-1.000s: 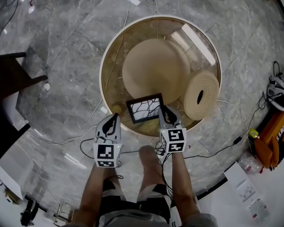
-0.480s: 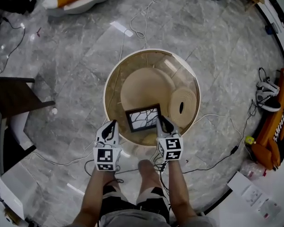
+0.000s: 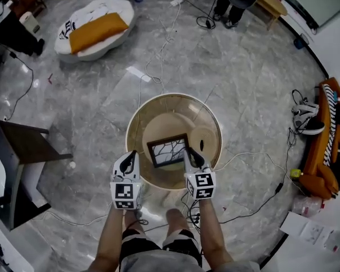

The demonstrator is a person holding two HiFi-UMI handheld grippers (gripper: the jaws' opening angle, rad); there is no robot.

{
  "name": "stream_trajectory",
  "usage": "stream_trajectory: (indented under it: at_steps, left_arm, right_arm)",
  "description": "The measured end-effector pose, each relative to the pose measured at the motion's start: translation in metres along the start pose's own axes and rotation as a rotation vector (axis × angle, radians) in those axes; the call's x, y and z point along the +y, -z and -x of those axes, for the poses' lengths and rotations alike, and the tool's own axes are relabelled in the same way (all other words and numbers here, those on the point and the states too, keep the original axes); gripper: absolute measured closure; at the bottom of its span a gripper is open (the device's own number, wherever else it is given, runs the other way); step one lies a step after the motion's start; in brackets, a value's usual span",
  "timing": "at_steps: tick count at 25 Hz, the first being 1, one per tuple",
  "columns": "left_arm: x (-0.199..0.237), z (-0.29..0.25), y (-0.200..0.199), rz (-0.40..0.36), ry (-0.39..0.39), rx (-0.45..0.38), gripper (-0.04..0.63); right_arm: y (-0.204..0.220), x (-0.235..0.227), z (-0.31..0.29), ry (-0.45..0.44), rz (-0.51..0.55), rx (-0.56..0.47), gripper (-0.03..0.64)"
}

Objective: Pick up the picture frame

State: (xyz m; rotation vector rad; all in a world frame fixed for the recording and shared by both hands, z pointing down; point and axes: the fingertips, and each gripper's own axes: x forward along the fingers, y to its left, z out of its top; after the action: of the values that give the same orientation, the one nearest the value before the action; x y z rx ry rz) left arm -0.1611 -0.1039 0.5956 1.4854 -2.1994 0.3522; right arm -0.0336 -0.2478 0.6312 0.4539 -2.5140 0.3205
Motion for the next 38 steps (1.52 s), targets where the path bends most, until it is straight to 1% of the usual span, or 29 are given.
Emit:
stream_trajectory:
  at_steps: [2, 7, 10, 15, 20, 27, 31, 38]
  left_arm:
    - [-0.004, 0.01, -0.024, -0.014, 0.008, -0.025, 0.578]
    - [-0.02, 0.03, -0.085, -0.084, 0.053, -0.087, 0.577]
    - [-0.029, 0.045, -0.117, -0.108, 0.076, -0.121, 0.577]
    - [-0.047, 0.075, -0.159, -0.161, 0.119, -0.179, 0.578]
    - [-0.061, 0.109, -0.196, -0.217, 0.165, -0.246, 0.577]
    - [-0.075, 0.151, -0.22, -0.253, 0.228, -0.302, 0.578]
    - [-0.081, 0.167, -0.22, -0.258, 0.26, -0.33, 0.577]
    - [-0.089, 0.183, -0.219, -0.272, 0.309, -0.337, 0.578]
  right_arm:
    - [-0.022, -0.001, 0.017, 0.017, 0.001, -0.027, 0.554]
    - [-0.077, -0.009, 0.063, 0.075, -0.006, -0.115, 0.554]
    - [-0.105, -0.012, 0.092, 0.11, -0.019, -0.167, 0.554]
    - [-0.137, -0.01, 0.144, 0.173, -0.026, -0.234, 0.554]
    - [-0.159, -0.007, 0.201, 0.252, -0.043, -0.309, 0.554]
    - [-0.167, 0.008, 0.265, 0.351, -0.063, -0.385, 0.554]
    - [-0.165, 0.02, 0.292, 0.39, -0.063, -0.413, 0.554]
    - [-0.153, 0.033, 0.322, 0.451, -0.087, -0.436, 0.552]
